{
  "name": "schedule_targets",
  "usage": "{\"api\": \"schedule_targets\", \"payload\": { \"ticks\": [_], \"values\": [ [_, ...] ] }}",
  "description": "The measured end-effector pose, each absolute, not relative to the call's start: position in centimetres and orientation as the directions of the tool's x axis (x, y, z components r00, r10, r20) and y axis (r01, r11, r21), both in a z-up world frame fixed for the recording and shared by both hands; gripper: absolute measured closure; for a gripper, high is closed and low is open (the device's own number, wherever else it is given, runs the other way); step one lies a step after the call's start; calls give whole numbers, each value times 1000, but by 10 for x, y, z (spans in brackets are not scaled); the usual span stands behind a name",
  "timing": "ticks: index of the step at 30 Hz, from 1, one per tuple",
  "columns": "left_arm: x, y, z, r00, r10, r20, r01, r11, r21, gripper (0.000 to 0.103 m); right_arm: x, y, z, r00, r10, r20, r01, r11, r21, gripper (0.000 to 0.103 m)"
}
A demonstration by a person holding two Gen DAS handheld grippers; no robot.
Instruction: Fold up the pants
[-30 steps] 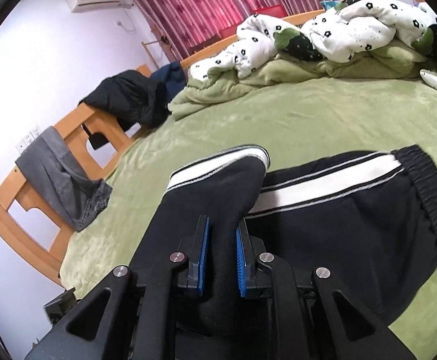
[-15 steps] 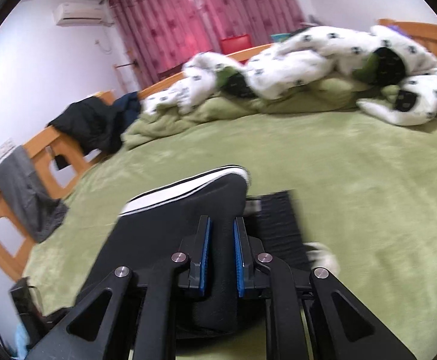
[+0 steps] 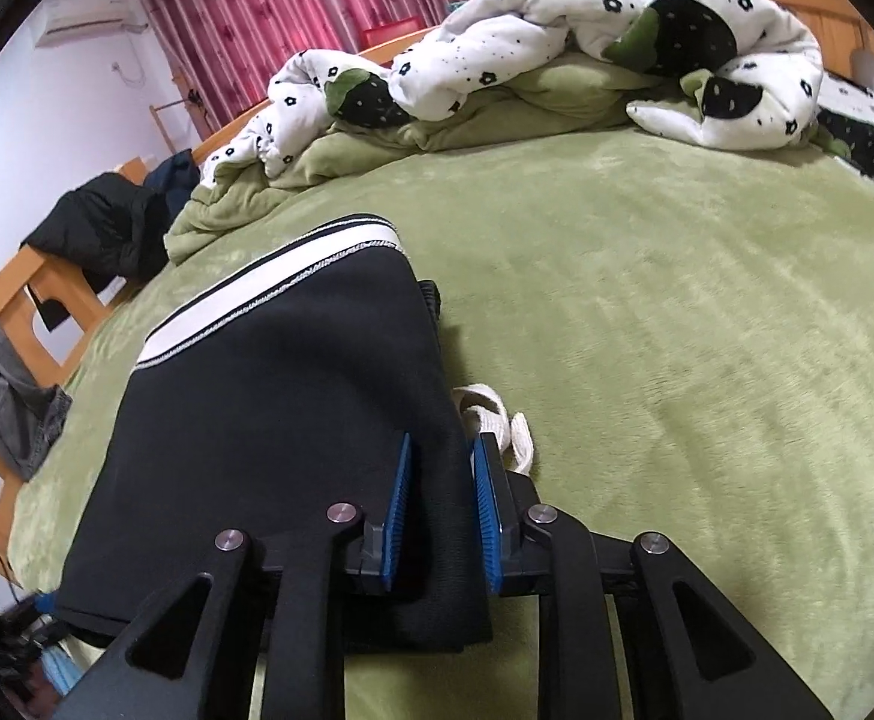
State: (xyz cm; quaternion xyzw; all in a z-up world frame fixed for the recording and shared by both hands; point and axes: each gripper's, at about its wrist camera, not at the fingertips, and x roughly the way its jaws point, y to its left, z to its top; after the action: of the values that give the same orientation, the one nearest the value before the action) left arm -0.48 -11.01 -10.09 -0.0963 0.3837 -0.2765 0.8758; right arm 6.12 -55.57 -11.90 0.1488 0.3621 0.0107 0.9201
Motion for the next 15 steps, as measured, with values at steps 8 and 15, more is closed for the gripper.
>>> {"api": "schedule_targets", "payload": {
  "ticks": [8, 15],
  "values": [
    [28, -146, -133, 471, -562, -680, 356, 826, -436, 38, 53, -550, -128, 719, 71, -692, 108, 971, 212, 82],
    [30, -145, -117, 499, -563, -658, 355, 826, -438, 37, 58, -554, -106, 718, 61, -693, 93, 979, 183, 62]
  ]
}}
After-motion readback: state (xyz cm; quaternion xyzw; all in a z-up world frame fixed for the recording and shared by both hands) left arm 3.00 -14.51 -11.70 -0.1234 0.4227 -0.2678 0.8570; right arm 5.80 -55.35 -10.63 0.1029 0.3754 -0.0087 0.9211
